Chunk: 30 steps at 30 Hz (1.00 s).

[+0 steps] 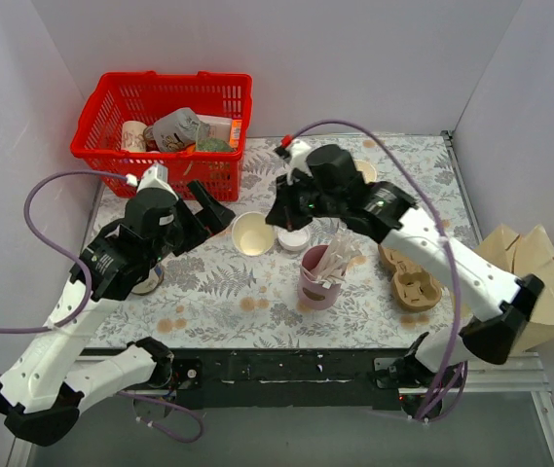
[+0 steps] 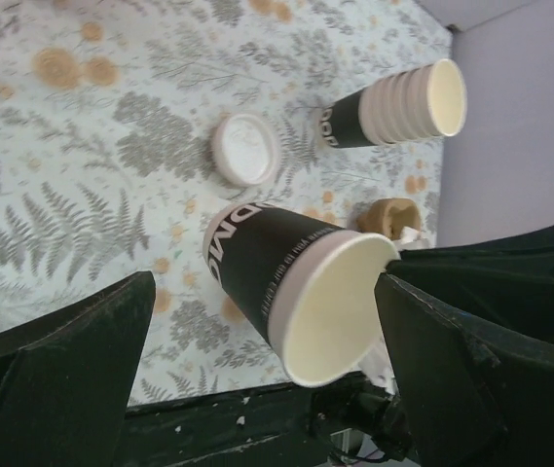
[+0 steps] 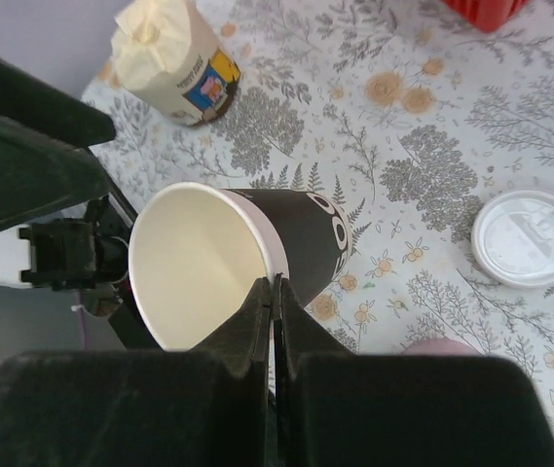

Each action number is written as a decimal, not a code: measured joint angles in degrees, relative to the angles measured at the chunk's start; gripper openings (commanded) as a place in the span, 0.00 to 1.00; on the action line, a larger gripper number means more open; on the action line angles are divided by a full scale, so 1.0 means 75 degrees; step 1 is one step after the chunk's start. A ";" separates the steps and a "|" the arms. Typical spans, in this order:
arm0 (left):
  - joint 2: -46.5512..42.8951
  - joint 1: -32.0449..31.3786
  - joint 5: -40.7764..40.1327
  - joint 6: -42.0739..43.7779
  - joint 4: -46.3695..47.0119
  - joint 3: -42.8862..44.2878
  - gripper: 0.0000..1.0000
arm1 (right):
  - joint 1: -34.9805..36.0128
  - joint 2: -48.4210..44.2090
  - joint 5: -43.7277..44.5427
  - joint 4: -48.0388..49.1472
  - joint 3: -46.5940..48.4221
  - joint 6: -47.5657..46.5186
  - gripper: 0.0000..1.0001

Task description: Pack the takeout coffee

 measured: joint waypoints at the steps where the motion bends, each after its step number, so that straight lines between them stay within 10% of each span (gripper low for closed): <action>1: -0.0114 0.0000 -0.0146 -0.0111 -0.0230 -0.0073 0.98 | 0.0175 0.0239 0.0096 0.0064 0.0000 -0.0047 0.01; 12: -0.0510 0.0000 -0.0909 -0.0653 -0.1865 -0.0644 0.98 | 0.0685 0.2981 0.0358 0.0568 0.0052 -0.0335 0.01; 26: -0.0571 0.0000 -0.0609 -0.0641 -0.1480 -0.1323 0.98 | 0.0673 0.3346 0.0169 0.1384 -0.0670 -0.0350 0.04; 30: -0.0551 0.0000 -0.0513 -0.0638 -0.1422 -0.1367 0.98 | 0.0673 0.3346 0.0262 0.1413 -0.0743 -0.0332 0.18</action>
